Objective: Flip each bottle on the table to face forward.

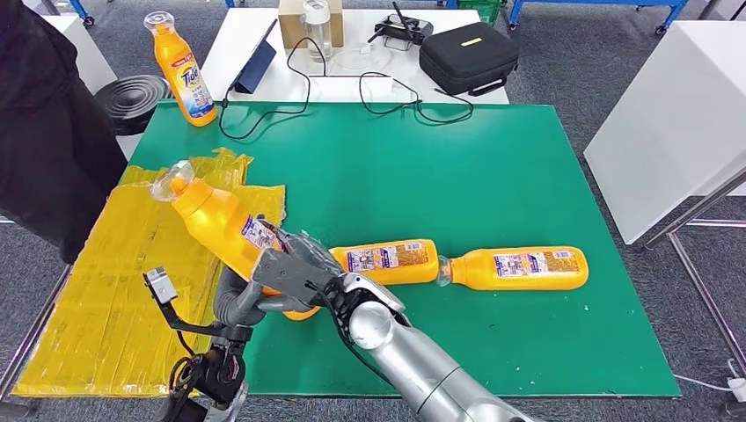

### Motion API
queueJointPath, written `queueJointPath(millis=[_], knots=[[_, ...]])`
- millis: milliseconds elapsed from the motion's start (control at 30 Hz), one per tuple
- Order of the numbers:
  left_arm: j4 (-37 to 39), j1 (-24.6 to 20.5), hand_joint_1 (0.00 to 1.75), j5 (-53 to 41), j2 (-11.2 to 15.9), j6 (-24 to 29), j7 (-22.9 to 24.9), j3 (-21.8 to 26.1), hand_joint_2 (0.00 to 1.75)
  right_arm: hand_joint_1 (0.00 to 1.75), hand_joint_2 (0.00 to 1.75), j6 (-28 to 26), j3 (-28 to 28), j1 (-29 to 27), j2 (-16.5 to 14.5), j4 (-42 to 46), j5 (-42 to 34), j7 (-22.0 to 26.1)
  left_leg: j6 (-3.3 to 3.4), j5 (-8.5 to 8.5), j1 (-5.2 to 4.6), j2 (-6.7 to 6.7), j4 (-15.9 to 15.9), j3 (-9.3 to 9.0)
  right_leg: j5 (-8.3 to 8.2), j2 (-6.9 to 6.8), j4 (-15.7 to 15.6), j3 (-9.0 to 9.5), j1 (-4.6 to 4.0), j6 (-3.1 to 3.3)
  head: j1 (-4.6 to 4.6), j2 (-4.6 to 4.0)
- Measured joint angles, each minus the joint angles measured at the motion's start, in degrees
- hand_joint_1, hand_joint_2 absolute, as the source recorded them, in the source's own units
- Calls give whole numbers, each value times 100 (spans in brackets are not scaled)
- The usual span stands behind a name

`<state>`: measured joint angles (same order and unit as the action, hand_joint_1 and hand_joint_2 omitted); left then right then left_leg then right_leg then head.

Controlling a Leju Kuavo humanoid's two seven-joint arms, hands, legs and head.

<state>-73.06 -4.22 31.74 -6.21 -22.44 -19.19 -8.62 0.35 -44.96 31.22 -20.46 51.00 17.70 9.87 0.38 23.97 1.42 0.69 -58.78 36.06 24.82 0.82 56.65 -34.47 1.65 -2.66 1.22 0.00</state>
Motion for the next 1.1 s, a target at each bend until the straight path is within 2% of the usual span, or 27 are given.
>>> queueJointPath(millis=[200, 400, 600, 633, 733, 767, 1000, 1100], knots=[[-19, 87, 0, -14, -2, 49, 16, 104, 175, 175, 175, 19, -416, 43, 0, -251, 2, -210, 0, 0, 1, -6, 0, 0, 0, 1, 0, -3, -2, 0, 0, 0], [-113, 367, 0, -144, -35, 180, 147, 273, 175, 175, 175, -28, -975, 9, 7, -606, 3, -299, -2, 1, 1, -18, 0, 3, 1, 11, -1, -19, -1, 1, -1, 0], [-155, 492, 0, -321, -91, 326, 154, 383, 175, 175, 175, -96, -1145, 3, 7, -755, 78, -328, -2, 2, 1, -18, 0, 7, -1, 13, -1, -25, -1, 3, 1, 0], [-159, 500, 38, -325, -97, 331, 152, 395, 175, 175, 175, -97, -1155, -1, 7, -770, 85, -331, -2, 2, 1, -18, 0, 7, -1, 13, -1, -26, -1, 4, 1, 0], [-167, 505, 168, -343, -116, 352, 145, 436, 175, 175, 175, -99, -1166, -19, 7, -807, 111, -336, -2, 1, 1, -18, 0, 7, -2, 13, -1, -26, -1, 4, 1, 0], [-169, 506, 175, -358, -126, 369, 139, 449, 175, 175, 175, -99, -1166, -24, 7, -816, 132, -340, -2, 1, 1, -18, 0, 7, -2, 14, -1, -26, -1, 4, 1, 0], [-189, 506, 175, -503, -189, 467, 117, 530, 175, 175, 175, -99, -1047, -96, -5, -828, 434, -349, -2, 1, 1, -20, 0, 8, -2, 16, -1, -30, -1, 4, 0, 0], [-189, 504, 175, -530, -202, 491, 113, 534, 175, 145, 175, -104, -965, -131, -15, -824, 510, -333, -2, 1, 1, -20, 0, 9, -2, 18, -1, -32, -1, 4, 1, 0]])
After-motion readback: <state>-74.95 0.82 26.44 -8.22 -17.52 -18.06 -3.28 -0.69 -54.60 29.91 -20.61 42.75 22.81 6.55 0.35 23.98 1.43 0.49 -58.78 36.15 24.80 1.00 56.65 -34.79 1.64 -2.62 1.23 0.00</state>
